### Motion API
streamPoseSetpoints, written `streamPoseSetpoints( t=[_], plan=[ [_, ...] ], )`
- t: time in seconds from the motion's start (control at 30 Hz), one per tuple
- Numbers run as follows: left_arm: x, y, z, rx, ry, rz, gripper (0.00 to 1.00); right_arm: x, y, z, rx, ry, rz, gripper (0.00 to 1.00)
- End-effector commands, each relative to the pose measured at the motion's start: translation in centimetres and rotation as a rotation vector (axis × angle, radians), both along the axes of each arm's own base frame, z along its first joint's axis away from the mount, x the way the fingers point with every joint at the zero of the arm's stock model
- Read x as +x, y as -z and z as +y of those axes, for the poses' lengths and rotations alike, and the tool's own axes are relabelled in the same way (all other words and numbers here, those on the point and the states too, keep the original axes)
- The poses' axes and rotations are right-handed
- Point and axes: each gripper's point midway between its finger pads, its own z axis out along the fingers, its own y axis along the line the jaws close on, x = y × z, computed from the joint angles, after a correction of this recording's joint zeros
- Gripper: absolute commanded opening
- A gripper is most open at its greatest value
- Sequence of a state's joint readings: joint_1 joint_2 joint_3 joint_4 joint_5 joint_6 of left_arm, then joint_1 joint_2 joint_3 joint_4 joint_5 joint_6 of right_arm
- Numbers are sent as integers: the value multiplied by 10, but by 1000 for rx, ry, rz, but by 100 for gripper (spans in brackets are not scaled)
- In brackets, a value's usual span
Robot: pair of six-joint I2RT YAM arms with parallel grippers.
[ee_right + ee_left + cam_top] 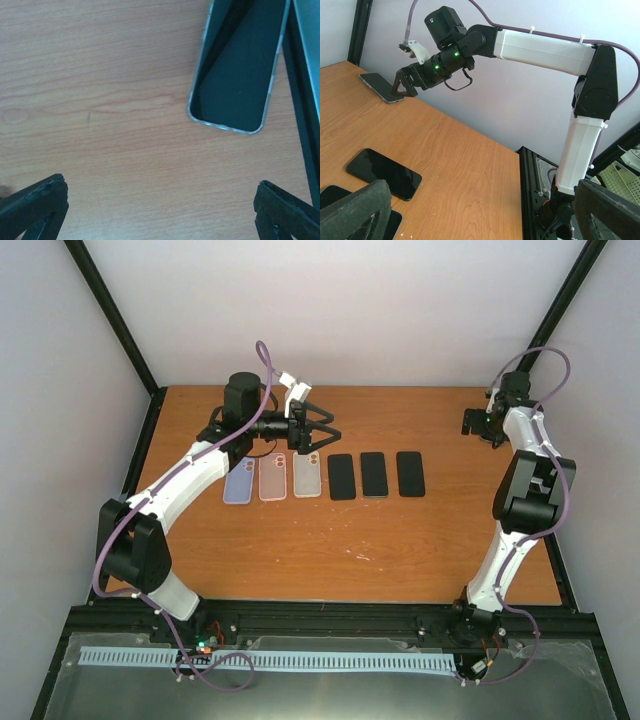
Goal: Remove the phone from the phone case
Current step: Move the phone to the center of the board.
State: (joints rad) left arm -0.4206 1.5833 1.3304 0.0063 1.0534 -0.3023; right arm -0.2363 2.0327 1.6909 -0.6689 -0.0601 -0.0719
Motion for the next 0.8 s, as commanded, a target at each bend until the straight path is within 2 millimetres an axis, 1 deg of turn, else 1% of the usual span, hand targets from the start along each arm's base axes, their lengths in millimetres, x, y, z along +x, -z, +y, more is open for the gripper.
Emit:
streamPoseSetpoints(
  t=[0.0, 0.23, 0.43, 0.77],
  plan=[
    [1, -10, 4, -14, -10, -29, 100, 5, -1, -17, 22, 66, -1, 100],
    [2, -9, 5, -13, -12, -28, 100, 10, 9, -30, 22, 123, 17, 100],
    [1, -9, 5, -13, -12, -27, 100, 13, 25, -51, 13, 190, 35, 100],
    [4, -7, 4, -13, -10, -16, 100, 21, 57, -69, -1, 222, 64, 100]
  ],
)
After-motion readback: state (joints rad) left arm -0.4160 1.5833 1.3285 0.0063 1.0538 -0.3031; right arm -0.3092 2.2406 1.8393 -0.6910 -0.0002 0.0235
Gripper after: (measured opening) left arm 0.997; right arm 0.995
